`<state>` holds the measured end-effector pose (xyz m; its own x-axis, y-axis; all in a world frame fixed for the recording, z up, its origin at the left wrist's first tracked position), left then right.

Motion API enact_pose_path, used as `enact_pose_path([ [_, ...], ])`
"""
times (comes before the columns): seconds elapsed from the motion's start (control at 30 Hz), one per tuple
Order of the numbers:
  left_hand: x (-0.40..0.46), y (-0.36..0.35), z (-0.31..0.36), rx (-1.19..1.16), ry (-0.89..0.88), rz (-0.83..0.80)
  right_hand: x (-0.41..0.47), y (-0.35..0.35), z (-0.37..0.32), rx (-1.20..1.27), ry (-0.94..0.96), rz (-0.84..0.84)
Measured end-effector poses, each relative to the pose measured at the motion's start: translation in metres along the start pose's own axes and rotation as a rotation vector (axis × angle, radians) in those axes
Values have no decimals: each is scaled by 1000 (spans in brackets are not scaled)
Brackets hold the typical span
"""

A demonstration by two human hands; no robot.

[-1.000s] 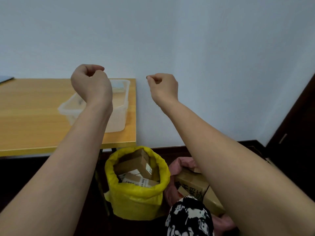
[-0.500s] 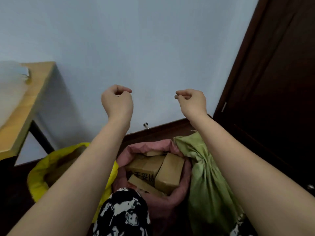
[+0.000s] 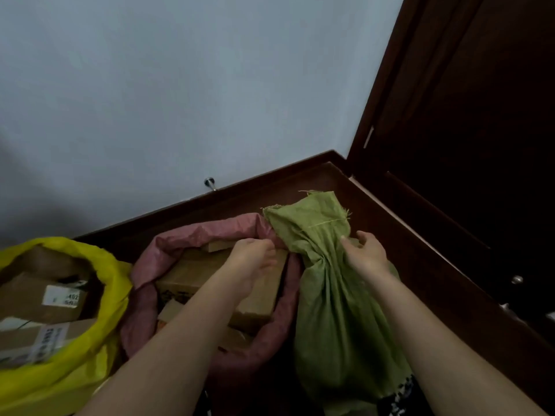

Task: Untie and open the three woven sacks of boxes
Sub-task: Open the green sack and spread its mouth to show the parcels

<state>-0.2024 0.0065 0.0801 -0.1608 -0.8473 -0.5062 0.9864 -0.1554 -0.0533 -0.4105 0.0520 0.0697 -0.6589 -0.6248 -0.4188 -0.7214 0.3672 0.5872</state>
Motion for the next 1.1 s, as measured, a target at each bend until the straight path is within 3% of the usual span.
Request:
enact_pose_path([
  [0.17,16,-23,-6,-251,201,-117,11,-14,-3,194,-82,-189],
  [0.3,14,-30,-1,-397,289,-119,5,-14,-12,201,55,-459],
  [0.4,17,-26,0,-308,303,-121,-11,-6,-17,60,197,-577],
  [0.53,17,-26,-4,-169,309,-145,-22,-7,-7,-220,222,-763],
  [0.63,16,-36,-2,-204,217,-151,-18,3,-7,-3,54,-713],
  [0.7,15,-46,3,-298,101,-232,-14,14,-11,263,-57,-589],
  [0.77,14,-55,4,-243,14,-311,-8,21,-12,424,-139,-516],
  [0.83,13,-62,-2,-105,-8,-409,-4,21,-14,450,-149,-511],
  [0.97,1,-76,-8,74,-6,-792,-7,18,-15,341,-46,-492],
  [1.03,1,-77,-2,-56,23,-783,-9,22,-16,406,-50,-484],
  [1.1,5,-75,5,-184,77,-631,-8,30,-15,468,-82,-475],
])
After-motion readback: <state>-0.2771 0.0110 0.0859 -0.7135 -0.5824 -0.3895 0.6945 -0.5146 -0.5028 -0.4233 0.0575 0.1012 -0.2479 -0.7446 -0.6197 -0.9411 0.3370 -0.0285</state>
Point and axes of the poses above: each hand's wrist, its own x-axis towards the middle knuckle, its own y-axis out of the back of the hand, z = x × y, the point moved 3 cm from there along x, towards the middle knuckle, and after that the axes turned 6 degrees about -y, right-handed, at the moved point
